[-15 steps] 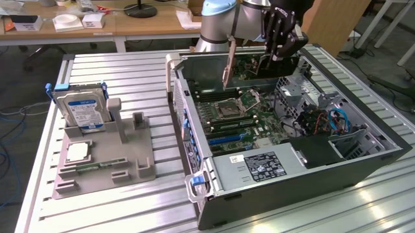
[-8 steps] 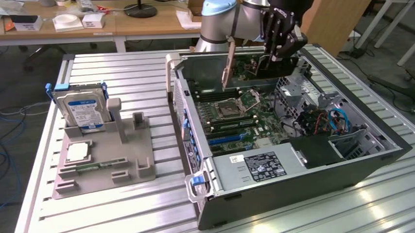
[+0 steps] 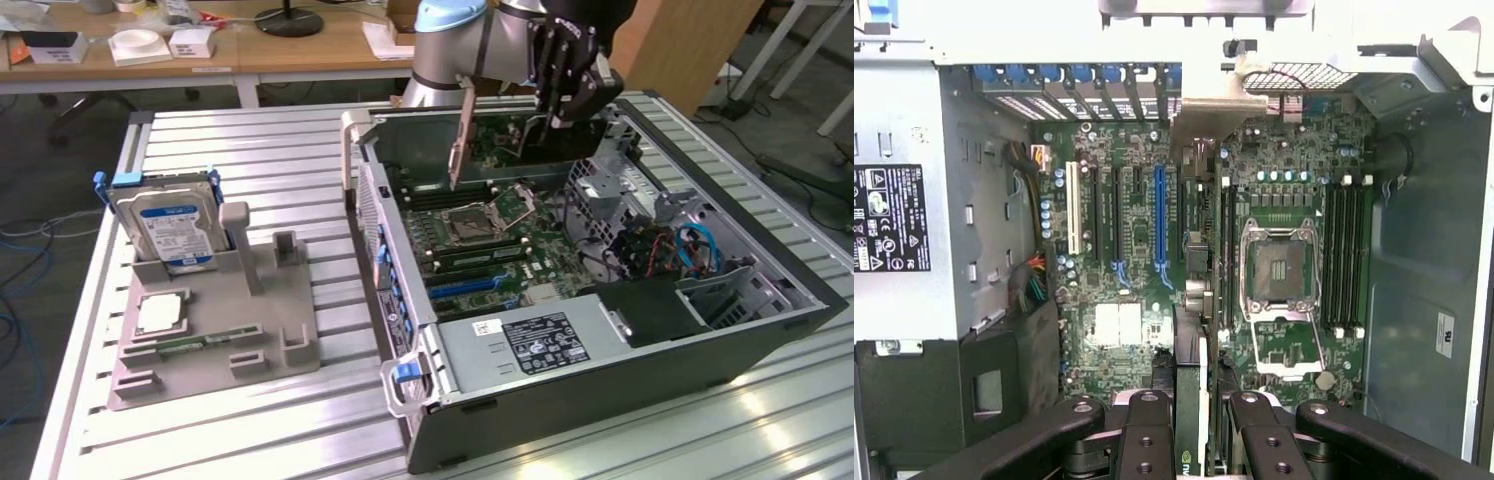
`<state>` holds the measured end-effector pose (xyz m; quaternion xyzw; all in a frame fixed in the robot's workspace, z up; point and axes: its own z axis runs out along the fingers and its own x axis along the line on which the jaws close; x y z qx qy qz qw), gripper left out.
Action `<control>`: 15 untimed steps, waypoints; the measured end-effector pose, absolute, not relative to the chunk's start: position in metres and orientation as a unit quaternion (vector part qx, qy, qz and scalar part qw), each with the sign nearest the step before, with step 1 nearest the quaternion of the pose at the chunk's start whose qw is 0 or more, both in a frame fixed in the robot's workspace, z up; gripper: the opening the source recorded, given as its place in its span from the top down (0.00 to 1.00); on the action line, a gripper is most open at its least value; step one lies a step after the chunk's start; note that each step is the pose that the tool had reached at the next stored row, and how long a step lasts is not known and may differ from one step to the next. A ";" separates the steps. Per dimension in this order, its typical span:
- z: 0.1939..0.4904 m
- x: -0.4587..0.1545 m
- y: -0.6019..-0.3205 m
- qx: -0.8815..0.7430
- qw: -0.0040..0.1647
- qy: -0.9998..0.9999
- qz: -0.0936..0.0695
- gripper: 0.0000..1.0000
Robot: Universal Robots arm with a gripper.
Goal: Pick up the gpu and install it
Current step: 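Insert the gpu into the slot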
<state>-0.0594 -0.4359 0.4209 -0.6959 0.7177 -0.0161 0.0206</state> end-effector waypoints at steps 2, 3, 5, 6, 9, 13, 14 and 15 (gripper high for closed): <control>0.420 -0.060 -0.436 -0.696 0.021 0.718 -0.016 0.74; 0.420 -0.060 -0.437 -0.696 0.021 0.718 -0.016 0.74; 0.420 -0.060 -0.438 -0.696 0.021 0.718 -0.016 0.74; 0.420 -0.060 -0.439 -0.696 0.021 0.718 -0.016 0.74; 0.419 -0.061 -0.440 -0.696 0.020 0.718 -0.016 0.74; 0.416 -0.064 -0.440 -0.696 0.020 0.718 -0.017 0.74; 0.415 -0.065 -0.440 -0.696 0.020 0.718 -0.017 0.74; 0.414 -0.066 -0.440 -0.696 0.020 0.718 -0.017 0.74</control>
